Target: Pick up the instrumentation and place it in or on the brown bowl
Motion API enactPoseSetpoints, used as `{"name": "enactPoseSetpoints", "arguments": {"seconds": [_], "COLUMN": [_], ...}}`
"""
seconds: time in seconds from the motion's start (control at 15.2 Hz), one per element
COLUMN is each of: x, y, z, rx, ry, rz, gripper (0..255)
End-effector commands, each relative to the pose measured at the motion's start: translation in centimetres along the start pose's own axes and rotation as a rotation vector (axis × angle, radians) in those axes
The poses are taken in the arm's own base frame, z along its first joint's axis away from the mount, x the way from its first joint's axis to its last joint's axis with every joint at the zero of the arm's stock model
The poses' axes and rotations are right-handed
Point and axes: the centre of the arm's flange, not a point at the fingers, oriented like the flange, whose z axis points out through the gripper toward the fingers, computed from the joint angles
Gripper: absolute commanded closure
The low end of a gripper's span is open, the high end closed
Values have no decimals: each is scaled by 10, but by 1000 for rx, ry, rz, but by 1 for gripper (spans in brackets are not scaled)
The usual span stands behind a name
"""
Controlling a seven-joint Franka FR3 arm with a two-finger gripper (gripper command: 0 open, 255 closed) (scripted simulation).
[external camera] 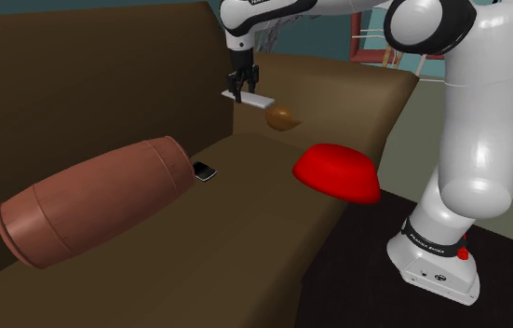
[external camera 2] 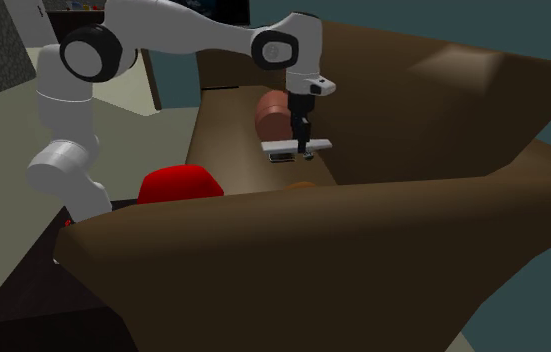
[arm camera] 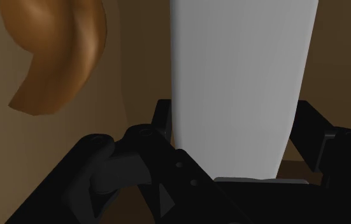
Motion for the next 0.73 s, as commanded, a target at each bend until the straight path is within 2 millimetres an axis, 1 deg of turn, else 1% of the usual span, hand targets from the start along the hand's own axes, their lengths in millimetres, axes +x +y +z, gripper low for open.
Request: {"name": "enactPoseSetpoints", "arguments": {"seconds": [0.0, 0.66], "x": [0, -43], "y": [1, 126], "z": [-6, -4], "rx": [0, 0], "ry": [0, 0], "rz": [0, 0], "gripper": [255, 255]}}
